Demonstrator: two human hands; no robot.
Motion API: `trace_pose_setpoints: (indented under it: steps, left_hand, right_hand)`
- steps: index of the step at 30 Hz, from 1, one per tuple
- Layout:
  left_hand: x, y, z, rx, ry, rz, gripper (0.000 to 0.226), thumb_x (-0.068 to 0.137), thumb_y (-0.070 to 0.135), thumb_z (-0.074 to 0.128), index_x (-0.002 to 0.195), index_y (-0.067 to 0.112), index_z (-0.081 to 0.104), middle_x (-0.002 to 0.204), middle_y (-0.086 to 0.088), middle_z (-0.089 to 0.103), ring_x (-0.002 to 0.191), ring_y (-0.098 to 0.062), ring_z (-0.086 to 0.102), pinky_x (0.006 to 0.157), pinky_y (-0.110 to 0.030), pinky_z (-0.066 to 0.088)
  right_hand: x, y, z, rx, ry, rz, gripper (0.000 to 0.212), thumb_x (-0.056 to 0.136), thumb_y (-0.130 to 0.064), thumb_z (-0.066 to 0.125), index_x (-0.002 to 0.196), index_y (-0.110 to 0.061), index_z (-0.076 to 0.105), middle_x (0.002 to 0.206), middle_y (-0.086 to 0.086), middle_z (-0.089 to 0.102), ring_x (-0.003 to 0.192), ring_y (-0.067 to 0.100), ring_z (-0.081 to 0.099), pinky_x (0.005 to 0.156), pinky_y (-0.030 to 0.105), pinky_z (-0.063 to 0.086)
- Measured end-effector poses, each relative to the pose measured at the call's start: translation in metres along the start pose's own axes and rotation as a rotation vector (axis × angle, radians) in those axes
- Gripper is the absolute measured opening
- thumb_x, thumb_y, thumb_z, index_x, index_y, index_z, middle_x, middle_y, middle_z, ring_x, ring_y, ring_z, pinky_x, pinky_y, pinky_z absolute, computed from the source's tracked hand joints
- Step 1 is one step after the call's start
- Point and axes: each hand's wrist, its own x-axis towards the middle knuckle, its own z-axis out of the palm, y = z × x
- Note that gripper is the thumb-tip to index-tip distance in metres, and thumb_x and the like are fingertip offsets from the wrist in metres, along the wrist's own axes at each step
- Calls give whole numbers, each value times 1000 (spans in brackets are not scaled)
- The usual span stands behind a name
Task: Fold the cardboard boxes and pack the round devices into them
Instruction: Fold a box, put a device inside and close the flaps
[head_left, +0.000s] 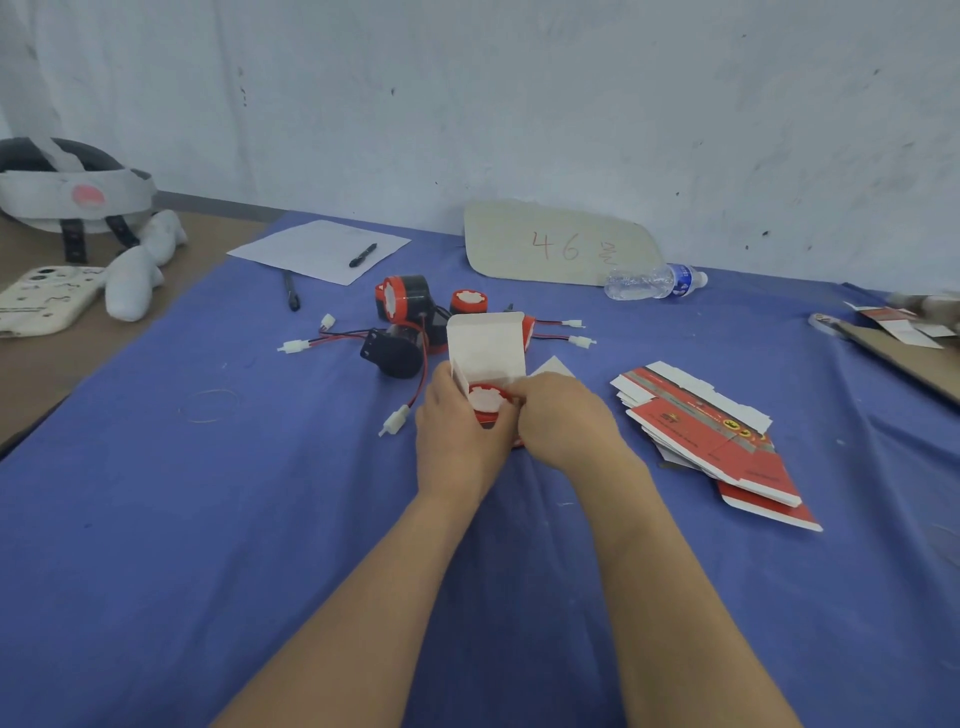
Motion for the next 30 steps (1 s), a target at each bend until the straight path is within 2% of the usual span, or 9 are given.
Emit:
trace_pose_setpoints:
  steps: [6,11,14,17,19,22,25,28,30]
  left_hand:
    - [0,1,-1,2,0,13,53,80,31,72,122,16,42,122,-3,55,113,-24,53,92,-46,49]
    - [-2,1,-2,2,-4,31,50,79,26,71,119,15,43,119,-3,55,111,-24,53,92,-46,48]
    - [-2,1,-4,-19,-25,34,47,81,22,68,120,15,43,120,-2,55,111,-24,53,92,-46,47]
    - [-2,2,-5,-26,-32,31,49,83,21,66,125,16,42,123,-3,54,114,-24,51,94,-46,47]
    - [-1,2,-4,-21,-28,26,50,83,22,67,126,16,41,124,-3,53,116,-23,51,94,-45,48]
    - [-1,2,-4,-11,-23,8,50,83,23,67,125,17,41,124,-1,53,116,-22,50,94,-45,48]
    - [0,2,-4,-6,-20,4,51,83,24,67,125,17,41,124,0,53,116,-21,50,94,-45,48]
    - [0,2,-4,-6,-24,0,53,83,24,67,128,17,41,127,-1,52,119,-22,48,95,-44,48]
    - [-1,2,-4,-5,-23,8,53,84,24,67,128,17,40,127,-1,52,119,-21,48,95,-43,49]
  right_hand:
    - [6,-2,6,81,78,57,34,87,-2,52,119,-11,59,112,8,62,96,27,61,79,34,52]
    - [7,6,5,31,71,12,35,89,-4,41,112,-16,66,100,8,66,86,24,60,66,29,45]
    - [7,12,5,74,89,-39,40,90,-5,38,117,-18,64,106,7,66,90,25,60,70,32,50]
    - [3,22,9,466,188,-99,43,91,-3,38,126,-23,55,106,-1,68,87,15,60,68,23,48]
    - [2,26,9,754,338,-62,38,90,-1,40,112,-27,56,97,-8,68,75,0,57,59,11,43]
    - [6,34,9,905,575,111,24,92,-6,47,107,-20,61,107,-7,62,83,8,56,75,24,46]
    - [11,38,13,934,481,238,23,95,-21,52,115,-13,60,104,-3,61,94,15,56,81,31,46]
    - [12,36,15,1025,425,185,12,94,-24,54,94,-17,64,82,-3,65,82,17,61,83,39,54]
    - [12,34,16,1023,367,118,10,93,-28,58,88,-21,64,78,-8,65,73,9,60,77,32,54]
